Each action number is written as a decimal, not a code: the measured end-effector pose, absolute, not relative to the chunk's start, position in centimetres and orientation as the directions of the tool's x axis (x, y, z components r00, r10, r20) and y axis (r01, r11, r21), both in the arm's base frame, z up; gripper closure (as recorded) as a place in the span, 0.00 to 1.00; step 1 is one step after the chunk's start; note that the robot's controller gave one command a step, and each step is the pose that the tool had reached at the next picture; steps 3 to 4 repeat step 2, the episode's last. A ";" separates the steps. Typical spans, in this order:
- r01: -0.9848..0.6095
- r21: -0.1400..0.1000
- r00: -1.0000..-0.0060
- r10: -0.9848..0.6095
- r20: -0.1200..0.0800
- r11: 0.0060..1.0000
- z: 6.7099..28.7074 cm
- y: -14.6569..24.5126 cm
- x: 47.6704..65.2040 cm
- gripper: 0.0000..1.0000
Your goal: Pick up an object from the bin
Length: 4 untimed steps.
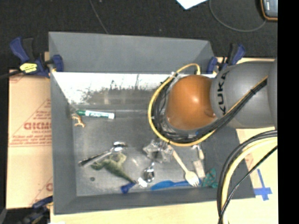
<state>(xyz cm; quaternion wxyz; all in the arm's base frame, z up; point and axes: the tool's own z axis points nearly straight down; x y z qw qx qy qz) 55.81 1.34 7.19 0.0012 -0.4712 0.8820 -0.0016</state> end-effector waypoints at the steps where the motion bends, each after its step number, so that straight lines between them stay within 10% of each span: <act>1: -0.830 0.002 -0.557 -0.830 0.003 0.557 10.8 1.3 55.6 1.00; 2: -0.829 -0.006 -0.559 -0.829 -0.002 0.559 15.8 1.3 55.8 1.00; 4: -0.829 -0.006 -0.559 -0.829 -0.002 0.559 15.8 1.3 55.8 1.00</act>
Offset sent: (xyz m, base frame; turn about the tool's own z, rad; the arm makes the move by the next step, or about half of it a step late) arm -0.0033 -0.0001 0.0451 0.0014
